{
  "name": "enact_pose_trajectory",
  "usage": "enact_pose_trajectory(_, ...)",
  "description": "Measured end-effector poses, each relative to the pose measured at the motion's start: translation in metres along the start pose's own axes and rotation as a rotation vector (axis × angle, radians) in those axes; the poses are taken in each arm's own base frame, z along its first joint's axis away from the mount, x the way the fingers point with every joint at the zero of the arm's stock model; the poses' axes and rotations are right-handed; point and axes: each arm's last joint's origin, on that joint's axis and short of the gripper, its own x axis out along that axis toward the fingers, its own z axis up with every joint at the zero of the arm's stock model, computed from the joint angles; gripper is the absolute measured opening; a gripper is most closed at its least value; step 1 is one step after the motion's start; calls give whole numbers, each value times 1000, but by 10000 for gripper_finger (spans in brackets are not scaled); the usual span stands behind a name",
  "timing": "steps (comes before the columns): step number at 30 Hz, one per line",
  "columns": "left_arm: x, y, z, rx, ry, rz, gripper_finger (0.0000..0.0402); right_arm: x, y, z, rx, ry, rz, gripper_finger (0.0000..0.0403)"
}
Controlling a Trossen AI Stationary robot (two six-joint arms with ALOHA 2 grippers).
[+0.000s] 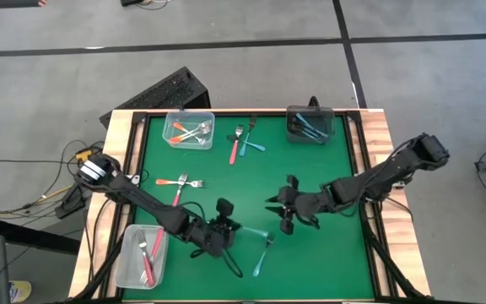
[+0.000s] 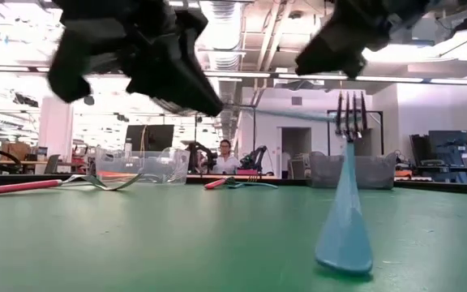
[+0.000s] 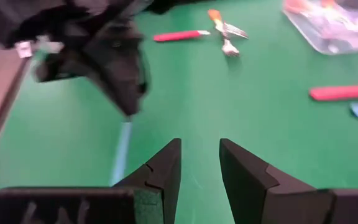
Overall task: Sort silverware by color (type)
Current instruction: Put the blue fork into the black bin
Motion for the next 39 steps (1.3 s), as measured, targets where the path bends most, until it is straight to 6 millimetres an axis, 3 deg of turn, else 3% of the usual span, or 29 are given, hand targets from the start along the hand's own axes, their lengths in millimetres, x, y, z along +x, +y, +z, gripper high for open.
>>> enact_pose_trajectory(7, -2, 2, 1, 176, 11, 51, 3, 26, 6, 17, -74, 25, 102, 140)
enact_pose_trajectory(14, -3, 4, 1, 275, 49, 168, 2, 61, 14, 10, -80, 112, 95, 176)
enact_pose_trajectory(22, -4, 6, 2, 351, 64, 220, 3, 81, 15, 14, -21, 147, 64, 188)
enact_pose_trajectory(28, -4, 6, 3, 329, 57, 220, 3, 83, 10, 15, 13, 168, 44, 136)
enact_pose_trajectory(34, -1, 10, 2, 231, 53, 223, 24, 81, 6, 14, -41, 201, 38, 22)
enact_pose_trajectory(39, -1, 16, 10, 147, 4, 244, 48, 79, -9, 21, -120, 320, -78, 21)
